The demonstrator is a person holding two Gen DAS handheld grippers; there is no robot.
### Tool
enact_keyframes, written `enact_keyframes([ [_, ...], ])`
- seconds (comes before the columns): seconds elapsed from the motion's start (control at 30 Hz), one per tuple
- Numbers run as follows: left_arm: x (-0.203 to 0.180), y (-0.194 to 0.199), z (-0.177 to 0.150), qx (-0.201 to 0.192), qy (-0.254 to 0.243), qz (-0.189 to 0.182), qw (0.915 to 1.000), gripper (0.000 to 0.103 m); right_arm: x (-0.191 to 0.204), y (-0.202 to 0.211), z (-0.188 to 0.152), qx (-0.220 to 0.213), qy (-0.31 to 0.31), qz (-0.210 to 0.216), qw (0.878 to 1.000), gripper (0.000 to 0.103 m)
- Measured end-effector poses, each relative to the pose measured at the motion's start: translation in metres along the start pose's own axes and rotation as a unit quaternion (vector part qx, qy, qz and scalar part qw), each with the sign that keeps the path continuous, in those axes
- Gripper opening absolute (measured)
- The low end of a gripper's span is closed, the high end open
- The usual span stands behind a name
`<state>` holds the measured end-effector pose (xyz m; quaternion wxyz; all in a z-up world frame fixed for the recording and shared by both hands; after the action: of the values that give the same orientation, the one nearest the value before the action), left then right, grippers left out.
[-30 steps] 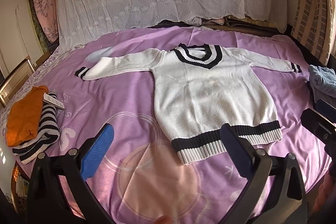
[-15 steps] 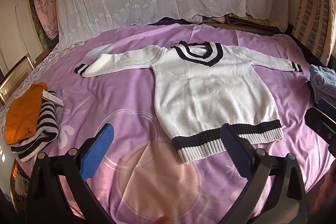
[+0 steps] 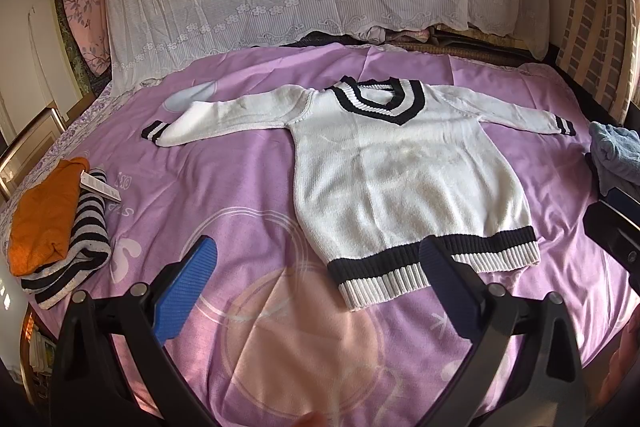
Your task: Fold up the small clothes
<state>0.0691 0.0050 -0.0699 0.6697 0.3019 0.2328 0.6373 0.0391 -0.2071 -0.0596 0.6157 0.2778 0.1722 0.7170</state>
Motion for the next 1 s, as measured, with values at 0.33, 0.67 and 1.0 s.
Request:
enact_keyframes([
  [0.33,-0.0002,-0.0001,0.0001,0.001,0.0,0.0,1.0,0.099,-0.001,-0.0008,-0.0003,0.001,-0.002,0.001,1.0,0.1],
  [0.67,-0.0039,-0.0024,-0.0045,0.005,-0.001,0.0,1.0,0.099,-0.0024,-0.0015,0.0,0.001,-0.002,0.001,1.0,0.1],
  [1.0,-0.0063,-0.006,-0.0059,0.014,-0.003,-0.001,0.9999,0.099,-0.0023,-0.0026,-0.0005,0.002,-0.003,0.002,1.0,0.1],
])
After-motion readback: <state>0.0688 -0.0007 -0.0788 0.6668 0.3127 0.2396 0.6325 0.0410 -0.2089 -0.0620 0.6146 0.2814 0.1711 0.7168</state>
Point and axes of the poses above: each gripper's, at about its wrist camera, not at the fingertips, and y roughly against the way its jaws point, x to its left, z to its top, the point moved 8 cm from there along -y, roughly the way its jaws point, and after that the axes turned 3 degrees about x, right-handed, at the moved point
